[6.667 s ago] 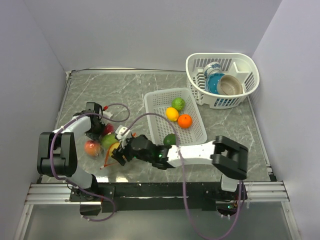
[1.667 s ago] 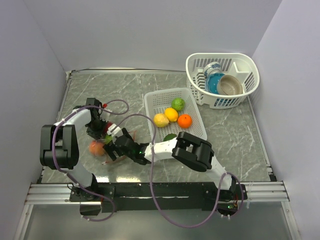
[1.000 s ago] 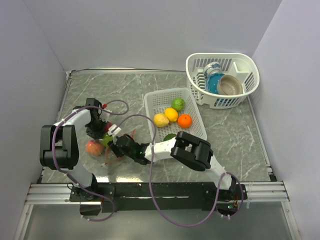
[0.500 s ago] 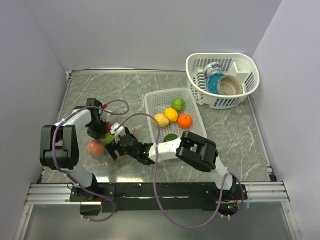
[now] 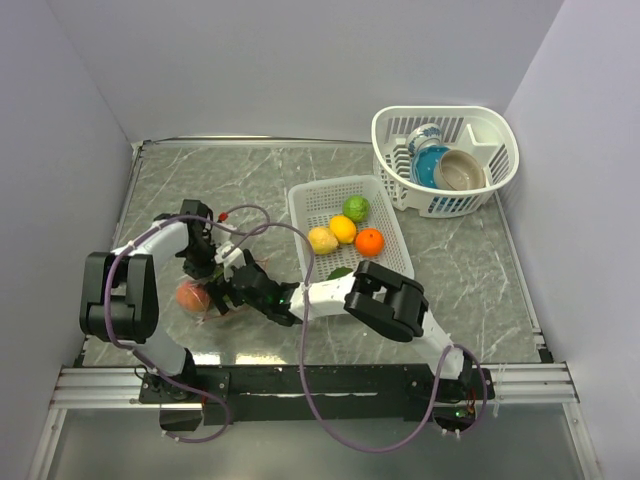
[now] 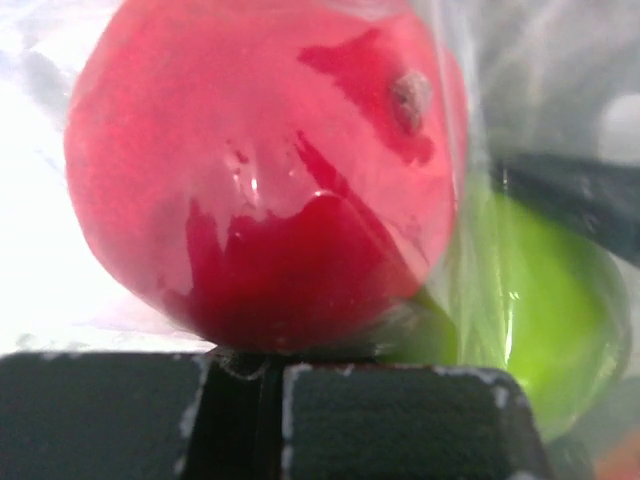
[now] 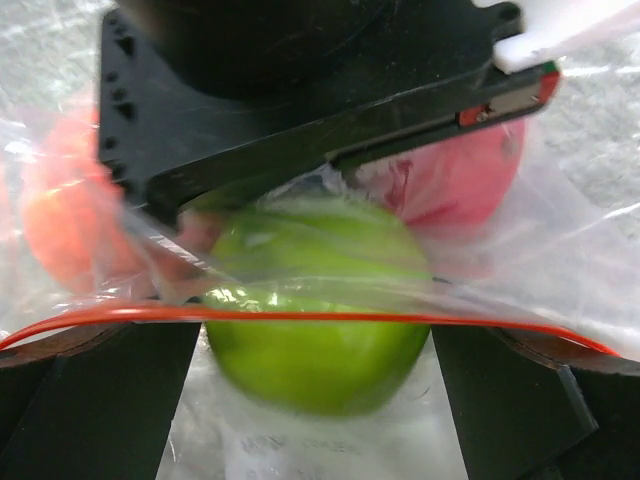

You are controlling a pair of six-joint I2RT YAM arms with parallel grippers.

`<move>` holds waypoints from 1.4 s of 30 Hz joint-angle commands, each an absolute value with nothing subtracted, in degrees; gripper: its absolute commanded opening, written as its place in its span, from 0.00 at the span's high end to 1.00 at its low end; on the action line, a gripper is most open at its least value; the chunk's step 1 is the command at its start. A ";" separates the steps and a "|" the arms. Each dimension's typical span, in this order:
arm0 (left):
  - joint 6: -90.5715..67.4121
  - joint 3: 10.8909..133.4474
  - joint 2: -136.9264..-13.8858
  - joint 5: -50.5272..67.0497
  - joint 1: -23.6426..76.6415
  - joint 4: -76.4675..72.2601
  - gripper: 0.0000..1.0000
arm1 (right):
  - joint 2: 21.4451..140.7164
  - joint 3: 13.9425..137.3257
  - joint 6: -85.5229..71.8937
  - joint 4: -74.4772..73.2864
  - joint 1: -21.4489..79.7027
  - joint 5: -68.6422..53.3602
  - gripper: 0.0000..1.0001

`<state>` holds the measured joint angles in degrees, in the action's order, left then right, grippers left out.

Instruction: Open the zip-top bag and remove the fake food

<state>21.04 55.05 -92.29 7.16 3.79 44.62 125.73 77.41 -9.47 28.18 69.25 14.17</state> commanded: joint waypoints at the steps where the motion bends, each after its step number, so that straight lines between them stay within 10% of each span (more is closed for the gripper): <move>1: 22.68 53.00 -90.88 13.81 5.27 48.79 0.99 | 126.91 79.81 -10.46 29.36 68.64 14.50 0.00; 16: 16.53 54.92 -96.58 -3.85 1.24 37.89 0.99 | 112.97 65.14 -13.01 35.77 67.24 11.87 0.38; 26: 14.94 58.53 -97.65 -8.00 -2.20 36.21 0.99 | 97.04 51.51 -14.50 35.69 67.59 13.17 0.37; 38: 14.85 69.25 -89.39 10.97 -2.11 53.33 0.99 | 85.43 48.07 -25.03 15.60 57.31 43.85 0.43; 42: 14.85 74.26 -87.19 15.81 -2.02 57.65 0.99 | 87.53 51.32 -26.72 8.80 54.49 43.69 0.13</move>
<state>15.27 69.12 -91.48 7.07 -2.07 50.89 87.02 47.66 -22.09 18.00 55.79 38.20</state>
